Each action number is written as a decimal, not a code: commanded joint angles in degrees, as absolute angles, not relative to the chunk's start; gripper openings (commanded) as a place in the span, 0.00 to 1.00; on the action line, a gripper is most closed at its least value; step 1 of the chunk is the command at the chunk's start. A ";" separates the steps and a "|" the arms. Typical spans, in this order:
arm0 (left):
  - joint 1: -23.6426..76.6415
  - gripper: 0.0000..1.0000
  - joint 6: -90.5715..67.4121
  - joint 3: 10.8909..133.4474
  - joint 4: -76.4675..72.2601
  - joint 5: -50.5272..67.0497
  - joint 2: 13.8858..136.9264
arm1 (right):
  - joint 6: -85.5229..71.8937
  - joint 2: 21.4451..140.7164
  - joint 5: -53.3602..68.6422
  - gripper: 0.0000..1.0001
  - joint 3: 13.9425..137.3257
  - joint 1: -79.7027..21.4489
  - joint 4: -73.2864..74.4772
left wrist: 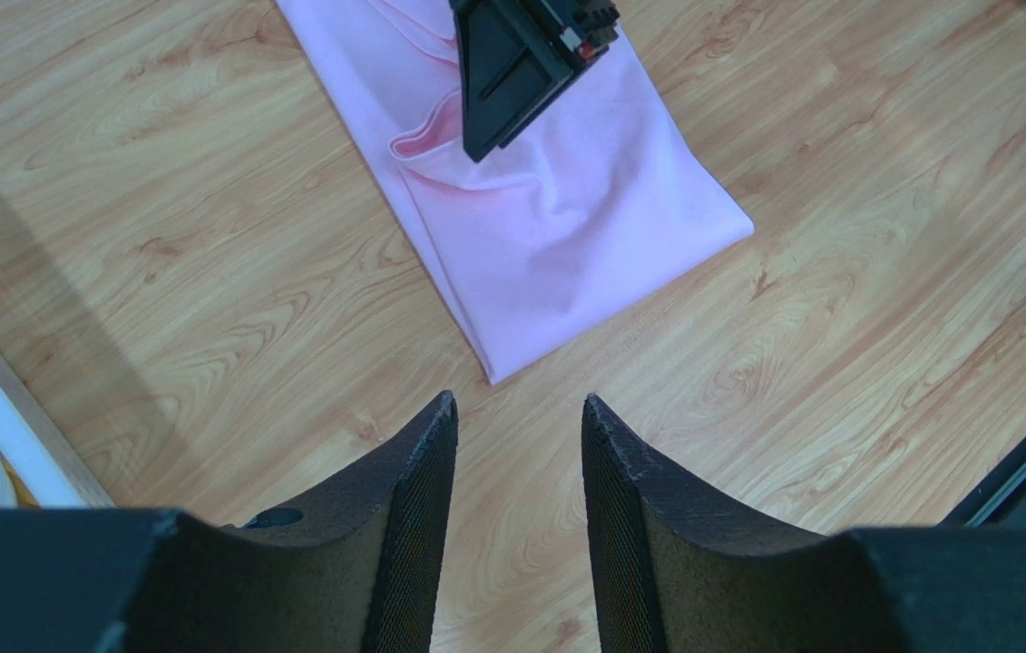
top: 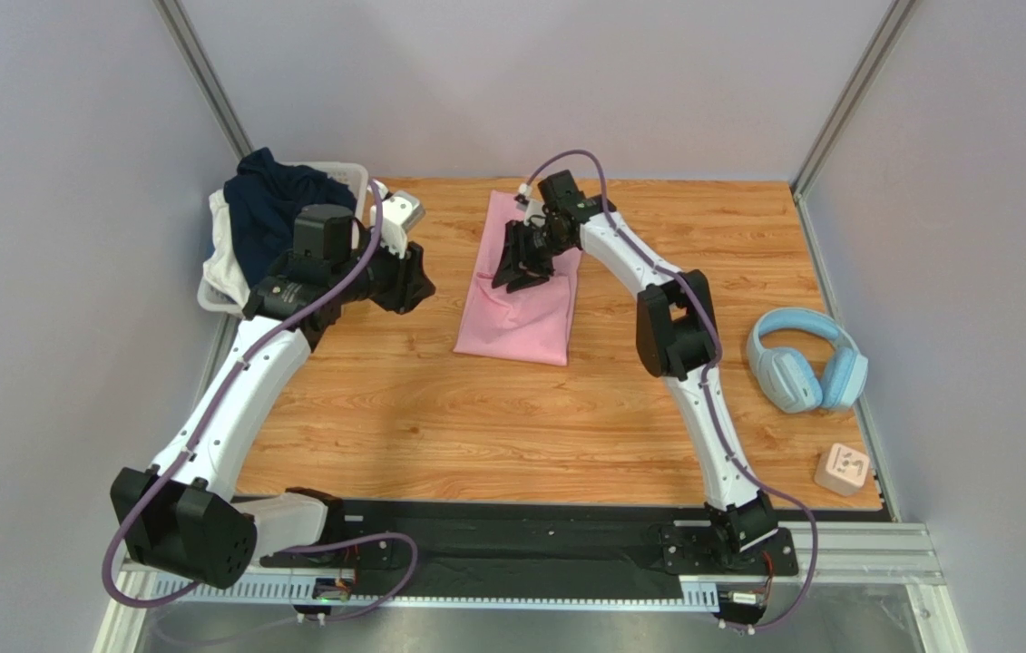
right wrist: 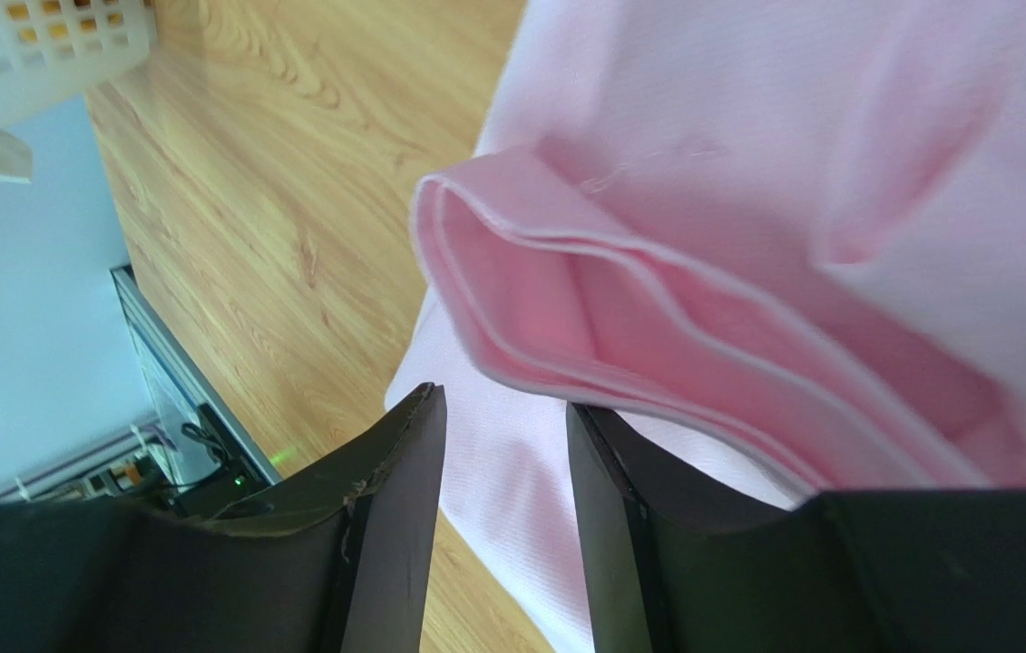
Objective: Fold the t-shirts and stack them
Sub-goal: Fold the folded rectangular tshirt in 1/3 of the way
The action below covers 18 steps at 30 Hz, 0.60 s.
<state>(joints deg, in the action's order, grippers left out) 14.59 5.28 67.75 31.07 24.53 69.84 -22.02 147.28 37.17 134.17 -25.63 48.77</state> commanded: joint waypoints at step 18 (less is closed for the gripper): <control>14.06 0.46 5.63 67.33 31.99 25.05 68.56 | -36.38 153.11 51.32 0.44 124.29 -16.17 27.87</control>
<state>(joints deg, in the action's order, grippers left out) 14.50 5.41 67.64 32.21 24.51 69.87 -32.25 151.74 48.95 128.92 -17.82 34.79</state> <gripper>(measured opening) 0.459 0.437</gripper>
